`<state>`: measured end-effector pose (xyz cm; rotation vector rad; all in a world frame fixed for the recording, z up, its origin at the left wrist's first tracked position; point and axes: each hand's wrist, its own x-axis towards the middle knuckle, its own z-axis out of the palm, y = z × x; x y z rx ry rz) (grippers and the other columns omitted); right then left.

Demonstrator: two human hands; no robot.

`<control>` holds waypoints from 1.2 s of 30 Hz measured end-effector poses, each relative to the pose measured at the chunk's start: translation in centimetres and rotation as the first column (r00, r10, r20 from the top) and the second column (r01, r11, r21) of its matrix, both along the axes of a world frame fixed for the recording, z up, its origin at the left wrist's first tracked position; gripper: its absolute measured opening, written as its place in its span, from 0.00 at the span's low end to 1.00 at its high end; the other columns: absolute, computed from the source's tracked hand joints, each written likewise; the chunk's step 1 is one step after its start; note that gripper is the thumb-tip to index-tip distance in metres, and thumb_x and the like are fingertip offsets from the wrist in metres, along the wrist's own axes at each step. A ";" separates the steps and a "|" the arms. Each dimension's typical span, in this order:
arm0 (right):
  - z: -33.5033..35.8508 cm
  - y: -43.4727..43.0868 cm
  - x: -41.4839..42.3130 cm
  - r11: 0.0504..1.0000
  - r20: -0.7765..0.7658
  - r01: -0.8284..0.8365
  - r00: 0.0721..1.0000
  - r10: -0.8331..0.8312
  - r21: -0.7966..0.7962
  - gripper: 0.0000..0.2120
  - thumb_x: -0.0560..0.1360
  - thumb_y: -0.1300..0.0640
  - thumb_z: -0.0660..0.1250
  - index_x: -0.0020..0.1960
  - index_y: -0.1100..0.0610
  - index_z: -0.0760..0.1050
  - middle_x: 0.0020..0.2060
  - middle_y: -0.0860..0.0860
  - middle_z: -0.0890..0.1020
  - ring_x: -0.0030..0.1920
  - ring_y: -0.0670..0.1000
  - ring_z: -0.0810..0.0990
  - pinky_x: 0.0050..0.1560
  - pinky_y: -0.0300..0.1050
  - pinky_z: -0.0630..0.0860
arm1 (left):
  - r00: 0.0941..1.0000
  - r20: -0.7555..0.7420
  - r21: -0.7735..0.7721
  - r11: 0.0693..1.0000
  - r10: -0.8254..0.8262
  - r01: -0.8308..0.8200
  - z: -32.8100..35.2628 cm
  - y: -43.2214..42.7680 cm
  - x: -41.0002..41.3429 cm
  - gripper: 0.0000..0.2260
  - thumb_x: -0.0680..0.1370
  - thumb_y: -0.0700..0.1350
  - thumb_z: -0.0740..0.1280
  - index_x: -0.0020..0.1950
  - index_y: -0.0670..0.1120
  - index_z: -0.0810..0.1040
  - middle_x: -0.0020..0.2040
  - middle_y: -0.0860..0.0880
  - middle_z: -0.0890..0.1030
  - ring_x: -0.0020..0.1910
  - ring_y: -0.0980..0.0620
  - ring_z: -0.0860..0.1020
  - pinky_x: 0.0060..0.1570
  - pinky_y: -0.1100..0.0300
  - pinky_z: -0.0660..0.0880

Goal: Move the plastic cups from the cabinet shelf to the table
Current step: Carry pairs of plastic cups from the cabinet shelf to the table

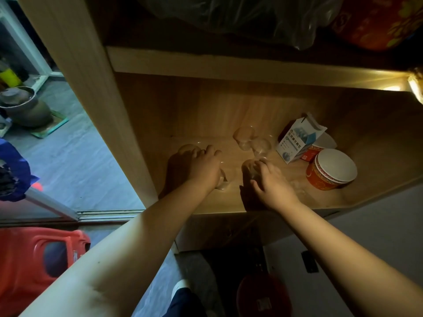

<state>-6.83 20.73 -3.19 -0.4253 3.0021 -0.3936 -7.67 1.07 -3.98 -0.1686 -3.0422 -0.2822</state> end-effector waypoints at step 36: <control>0.3 -1.1 3.1 0.901 -0.198 -0.405 0.881 0.430 0.157 0.14 0.63 0.63 0.76 0.48 0.60 0.79 0.46 0.57 0.81 0.50 0.59 0.78 0.46 0.50 0.75 | 0.989 -0.021 0.113 0.983 -0.143 0.145 0.7 -0.8 4.8 0.15 0.72 0.37 0.57 0.54 0.45 0.77 0.54 0.44 0.78 0.56 0.44 0.73 0.56 0.52 0.67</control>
